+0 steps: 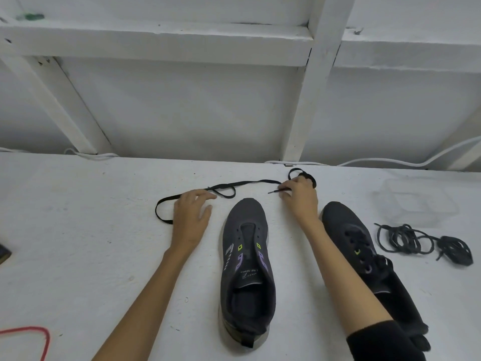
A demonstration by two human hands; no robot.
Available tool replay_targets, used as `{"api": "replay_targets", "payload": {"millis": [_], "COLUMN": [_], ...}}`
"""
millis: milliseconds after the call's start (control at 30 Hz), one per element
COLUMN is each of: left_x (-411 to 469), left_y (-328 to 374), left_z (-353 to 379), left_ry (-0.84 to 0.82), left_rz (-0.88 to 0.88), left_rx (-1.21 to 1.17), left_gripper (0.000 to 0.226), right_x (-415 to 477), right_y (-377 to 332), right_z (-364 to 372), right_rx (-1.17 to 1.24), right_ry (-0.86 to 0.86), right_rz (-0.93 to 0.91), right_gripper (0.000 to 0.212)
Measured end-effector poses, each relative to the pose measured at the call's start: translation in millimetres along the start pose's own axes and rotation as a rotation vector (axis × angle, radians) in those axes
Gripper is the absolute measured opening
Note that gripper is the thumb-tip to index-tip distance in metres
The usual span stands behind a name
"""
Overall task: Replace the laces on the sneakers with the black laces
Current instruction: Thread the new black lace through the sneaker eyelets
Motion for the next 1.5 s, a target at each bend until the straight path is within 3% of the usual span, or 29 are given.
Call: {"api": "replay_targets", "payload": {"millis": [133,367,533,633,767,933,1067,1167,1233,1300,1400,1500], "left_x": [19,36,37,39,33,11,13,13,13,12,11,10], "left_y": [-4,1,3,0,3,10,11,11,11,14,18,20], "left_z": [10,10,11,16,26,33,32,34,32,31,28,26], "left_ry": [-0.227,-0.238,-0.27,-0.304,-0.25,-0.115,-0.079,-0.088,-0.072,-0.055,-0.046,-0.032], "left_rz": [0.027,-0.041,-0.006,0.005,-0.009,0.085,0.079,0.097,0.119,0.141,0.158,0.172], "left_rx": [0.026,0.184,0.215,0.273,0.36,0.466,0.407,0.371,0.344,0.326,0.291,0.269], "left_gripper": [0.031,0.017,0.036,0.032,0.022,0.04,0.037,0.034,0.031,0.03,0.03,0.03], "right_x": [-2,-1,13,21,27,48,85,98,100,103,104,95], "right_y": [0,2,-2,-8,-24,-51,-78,-104,-113,-113,-100,-87], "right_z": [2,-2,-3,0,6,0,-36,-69,-78,-74,-55,-46], "right_rx": [-0.027,0.097,0.049,0.028,0.054,0.227,0.282,0.383,0.425,0.396,0.305,0.425], "right_ry": [0.056,0.111,0.068,0.013,-0.109,-0.216,-0.014,0.256,0.342,0.264,0.077,0.097], "right_rz": [0.011,0.0,0.002,-0.019,-0.088,-0.094,-0.094,-0.243,-0.352,-0.361,-0.226,-0.165], "right_gripper": [0.014,0.01,0.016,0.017,0.015,0.017,0.016,0.014,0.012,0.012,0.011,0.01]}}
Point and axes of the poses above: each hand's wrist, its own x-axis towards the middle knuckle, its own z-axis out of the palm, y = z × x, the point moved 2 cm from there along x, towards the middle knuckle, and after that the axes turned 9 degrees about -y, right-handed, at the moved point
